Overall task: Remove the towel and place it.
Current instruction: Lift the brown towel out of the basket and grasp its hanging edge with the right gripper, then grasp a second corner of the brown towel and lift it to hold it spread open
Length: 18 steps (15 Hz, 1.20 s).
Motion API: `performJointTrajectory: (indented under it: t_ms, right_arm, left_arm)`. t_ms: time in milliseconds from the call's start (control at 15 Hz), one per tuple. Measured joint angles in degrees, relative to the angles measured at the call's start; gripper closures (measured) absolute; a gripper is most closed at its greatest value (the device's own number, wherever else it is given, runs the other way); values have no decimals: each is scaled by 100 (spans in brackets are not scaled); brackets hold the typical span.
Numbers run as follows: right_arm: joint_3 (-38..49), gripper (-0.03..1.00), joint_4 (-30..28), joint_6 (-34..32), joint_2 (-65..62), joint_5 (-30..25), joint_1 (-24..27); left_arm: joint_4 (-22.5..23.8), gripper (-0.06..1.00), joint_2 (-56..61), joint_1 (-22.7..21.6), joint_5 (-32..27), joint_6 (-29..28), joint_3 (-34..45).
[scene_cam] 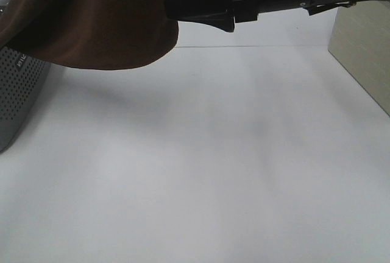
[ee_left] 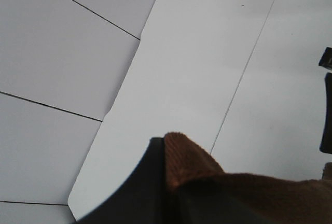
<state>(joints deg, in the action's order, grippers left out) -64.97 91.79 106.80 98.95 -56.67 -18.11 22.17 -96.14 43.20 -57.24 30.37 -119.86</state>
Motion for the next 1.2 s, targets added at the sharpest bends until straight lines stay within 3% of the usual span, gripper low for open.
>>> performJointTrajectory:
  t_ms: [400, 733, 800, 1000, 1067, 1200]
  right_arm:
    - [-172, 21, -115, -120, 441, 201, -584]
    - [-178, 26, -155, -126, 584, 372, -642]
    - [-178, 33, -155, -126, 584, 390, -642]
    - [-178, 82, -155, -235, 584, 407, -642]
    - [-178, 94, -195, -309, 584, 401, -642]
    - [-178, 96, -241, -390, 584, 401, -642]
  left_arm:
    - [-138, 94, 0, 0, 6, 0, 0]
    - [-189, 94, 0, 0, 6, 0, 0]
    - [-195, 94, 0, 0, 6, 0, 0]
    - [-201, 94, 0, 0, 6, 0, 0]
    - [-201, 94, 0, 0, 6, 0, 0]
    - [-206, 94, 0, 0, 6, 0, 0]
